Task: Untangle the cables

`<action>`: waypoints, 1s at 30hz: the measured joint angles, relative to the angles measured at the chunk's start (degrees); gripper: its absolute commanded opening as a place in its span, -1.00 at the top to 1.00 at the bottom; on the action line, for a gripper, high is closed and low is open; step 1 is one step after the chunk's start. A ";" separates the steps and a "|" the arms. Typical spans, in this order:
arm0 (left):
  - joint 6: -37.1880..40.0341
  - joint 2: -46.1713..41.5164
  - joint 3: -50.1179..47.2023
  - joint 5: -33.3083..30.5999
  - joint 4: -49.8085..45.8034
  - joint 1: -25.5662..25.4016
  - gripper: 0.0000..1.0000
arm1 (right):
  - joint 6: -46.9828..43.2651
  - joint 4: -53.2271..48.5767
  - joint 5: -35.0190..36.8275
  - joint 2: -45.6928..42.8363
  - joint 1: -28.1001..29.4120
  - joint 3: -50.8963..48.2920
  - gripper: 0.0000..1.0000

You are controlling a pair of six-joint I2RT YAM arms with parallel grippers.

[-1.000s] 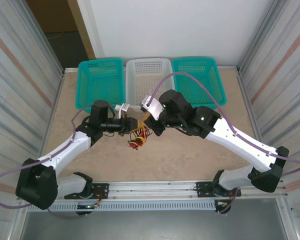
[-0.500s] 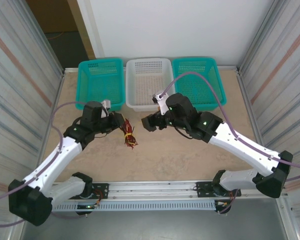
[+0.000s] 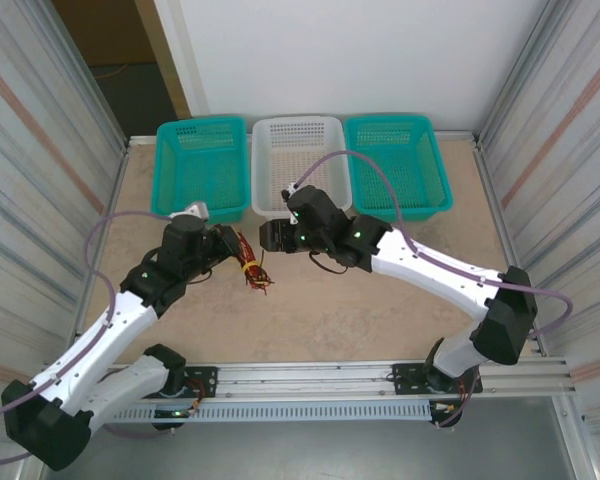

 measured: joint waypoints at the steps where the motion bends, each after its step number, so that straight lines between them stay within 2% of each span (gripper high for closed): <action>1: 0.02 -0.33 -0.04 -0.09 0.13 0.00 1.00 | 0.57 -0.09 -0.26 0.28 0.00 0.02 0.26; 5: 0.04 -0.96 -0.04 -0.39 1.09 -0.02 1.00 | 1.70 -0.55 -1.36 1.25 0.00 0.28 0.55; 8: 0.02 -0.96 -0.39 -0.37 1.60 -0.04 1.00 | 1.92 -0.68 -1.99 1.53 0.00 0.81 0.94; 9: 0.02 -0.94 -0.48 -0.37 1.62 -0.04 1.00 | 2.08 -0.76 -2.12 1.53 0.00 0.98 1.00; 12: 0.02 -0.94 -0.52 -0.39 1.42 -0.04 1.00 | 1.68 -1.14 -2.47 1.57 0.00 1.49 1.00; 13: 0.02 -0.90 -0.52 -0.39 1.36 -0.04 0.89 | 1.27 -1.36 -2.47 1.57 0.00 1.66 1.00; 15: 0.04 -0.66 -0.37 -0.24 0.42 0.00 0.00 | 0.00 -1.86 -2.62 1.57 -0.07 1.92 1.00; 16: 0.04 -0.31 -0.04 0.31 -0.37 0.31 -0.38 | -0.94 -2.16 -2.71 1.57 -0.13 2.03 1.00; 18: 0.00 0.52 1.18 2.84 -2.29 1.95 -0.96 | -3.65 -3.13 -2.84 1.57 -0.28 2.40 1.00; 24: 0.31 0.22 3.30 15.15 -6.14 9.99 -0.98 | -13.84 -6.86 -2.67 0.50 -0.55 3.02 1.00; 30: 1.36 2.84 5.09 30.69 -7.02 11.19 -0.97 | -22.60 -8.00 -4.28 -1.22 -0.26 3.74 1.00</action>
